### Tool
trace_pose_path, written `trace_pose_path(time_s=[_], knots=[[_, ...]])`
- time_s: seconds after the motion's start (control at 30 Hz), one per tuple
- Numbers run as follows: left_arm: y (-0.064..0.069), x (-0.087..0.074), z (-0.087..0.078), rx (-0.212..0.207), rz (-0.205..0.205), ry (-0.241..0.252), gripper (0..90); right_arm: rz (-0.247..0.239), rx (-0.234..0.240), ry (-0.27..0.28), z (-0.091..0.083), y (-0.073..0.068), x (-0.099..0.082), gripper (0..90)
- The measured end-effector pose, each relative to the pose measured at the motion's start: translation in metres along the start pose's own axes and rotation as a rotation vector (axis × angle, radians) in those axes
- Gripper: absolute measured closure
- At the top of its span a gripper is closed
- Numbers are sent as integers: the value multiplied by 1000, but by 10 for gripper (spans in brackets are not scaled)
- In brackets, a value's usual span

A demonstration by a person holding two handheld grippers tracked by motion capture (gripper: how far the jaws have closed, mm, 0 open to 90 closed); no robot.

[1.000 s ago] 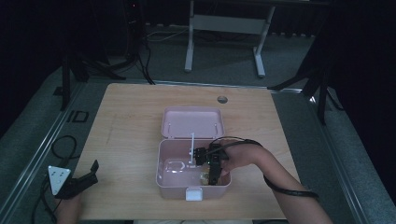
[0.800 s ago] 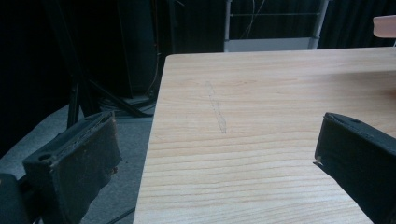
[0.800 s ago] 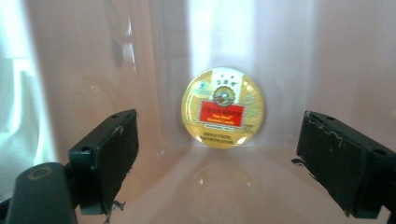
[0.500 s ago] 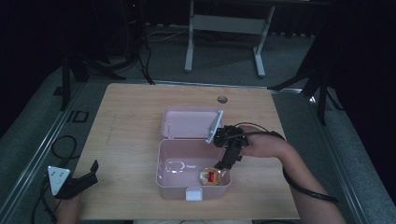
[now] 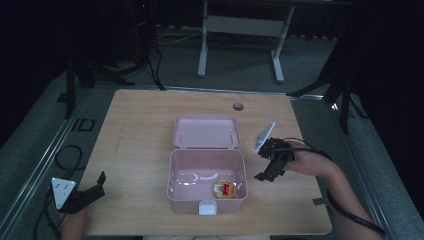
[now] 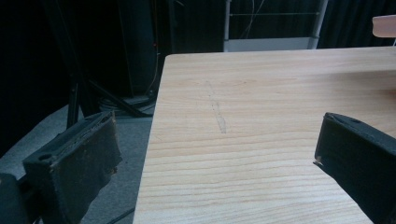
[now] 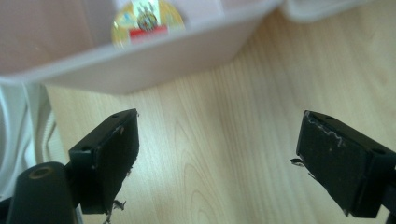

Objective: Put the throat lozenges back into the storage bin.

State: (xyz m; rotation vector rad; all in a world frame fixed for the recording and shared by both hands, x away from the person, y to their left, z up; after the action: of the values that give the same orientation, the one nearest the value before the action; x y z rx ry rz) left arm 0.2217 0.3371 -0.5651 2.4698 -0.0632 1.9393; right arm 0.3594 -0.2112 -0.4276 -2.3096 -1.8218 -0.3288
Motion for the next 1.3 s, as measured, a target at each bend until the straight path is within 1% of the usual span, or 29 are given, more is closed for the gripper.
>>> trace_pose_path(time_s=[0.03,0.13,0.23,0.27,0.3,0.33,0.43,0.53,0.57,0.6,0.63,0.67,0.7,0.73,0.77,0.8,0.87,0.9,0.97,1.03,1.07,1.13,1.2,1.23,1.27,1.3], knots=[[0,0,0,0,0,0,4,14,5,5,5,2,-6,129],[0,0,0,0,0,0,4,53,-1,35,21,7,-22,129],[0,0,0,-1,0,1,4,107,-23,89,38,13,-39,126],[0,0,0,-1,0,1,4,107,-23,89,38,13,-39,126],[0,0,0,-2,0,1,4,135,-40,118,45,16,-47,123],[0,0,0,-3,0,1,4,167,-69,153,53,19,-56,121],[0,0,0,-2,0,1,4,248,-149,224,65,25,-74,120],[0,0,0,-3,0,2,4,326,-230,294,72,31,-91,108],[0,0,0,-3,-1,2,4,347,-250,313,73,32,-95,108],[0,0,0,-3,-1,2,4,377,-291,341,75,34,-102,108],[0,0,0,-3,-1,3,4,406,-322,366,76,36,-107,108],[0,0,0,-3,-1,3,4,406,-322,366,76,36,-107,108],[0,0,0,-3,0,1,4,433,-358,390,77,36,-112,109],[0,0,0,-2,0,1,4,483,-435,428,78,38,-122,108],[0,0,0,-1,0,0,4,526,-473,472,77,39,-130,108],[0,0,0,-1,0,0,4,547,-493,492,77,39,-134,108],[0,0,0,-1,0,0,4,547,-493,492,77,39,-134,108],[0,0,0,-1,-2,1,4,608,-542,521,77,39,-144,109],[0,0,0,-1,-2,1,4,650,-563,526,77,40,-150,109],[0,0,0,0,-1,0,4,700,-585,550,78,40,-156,144],[0,0,0,-1,-1,1,4,710,-602,546,78,39,-158,142],[0,0,0,-1,-2,1,4,737,-619,540,79,39,-162,143],[0,0,0,0,-3,1,4,768,-630,556,80,39,-166,143],[0,0,0,0,-3,1,4,788,-649,548,80,38,-167,147],[0,0,0,1,-3,1,4,807,-679,539,80,38,-169,149],[0,0,0,1,-2,1,4,813,-704,533,81,38,-170,148]])
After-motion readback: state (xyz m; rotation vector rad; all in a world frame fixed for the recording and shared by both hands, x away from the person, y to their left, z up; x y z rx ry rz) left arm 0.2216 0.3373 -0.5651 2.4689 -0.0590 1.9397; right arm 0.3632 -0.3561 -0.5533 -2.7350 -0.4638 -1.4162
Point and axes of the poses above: each handheld gripper's, and its own axes: z roughly forward along the jaws, x roughly out of its top, y roughly to its right, the point moved 1 cm from there along z, roughly forward along the jaws, and after that the axes turned 1 degree about -y, right-handed, at the moved point
